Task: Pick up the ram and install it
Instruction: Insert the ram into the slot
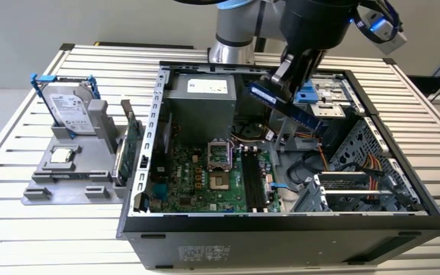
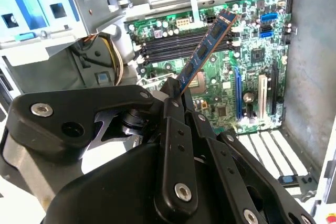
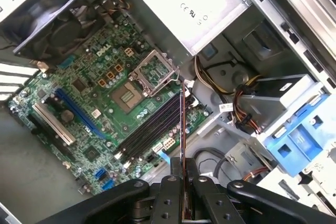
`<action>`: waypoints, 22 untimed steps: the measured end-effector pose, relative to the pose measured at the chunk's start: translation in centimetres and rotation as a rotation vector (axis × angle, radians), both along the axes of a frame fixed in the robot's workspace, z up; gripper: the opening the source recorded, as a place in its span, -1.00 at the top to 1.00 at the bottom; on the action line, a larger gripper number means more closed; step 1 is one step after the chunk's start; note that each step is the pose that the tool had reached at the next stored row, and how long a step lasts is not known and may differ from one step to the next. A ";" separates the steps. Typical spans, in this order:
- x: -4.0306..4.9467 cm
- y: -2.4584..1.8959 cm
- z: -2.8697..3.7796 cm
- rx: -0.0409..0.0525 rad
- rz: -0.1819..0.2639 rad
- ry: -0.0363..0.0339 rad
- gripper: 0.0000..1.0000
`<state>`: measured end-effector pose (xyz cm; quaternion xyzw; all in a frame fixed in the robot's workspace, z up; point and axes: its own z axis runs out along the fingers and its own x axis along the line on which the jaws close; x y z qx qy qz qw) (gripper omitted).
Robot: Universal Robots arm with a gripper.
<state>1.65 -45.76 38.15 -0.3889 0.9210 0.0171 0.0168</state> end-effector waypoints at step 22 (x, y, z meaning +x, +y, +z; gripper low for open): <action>0.00 0.00 0.00 0.0000 -0.240 0.0000 1.00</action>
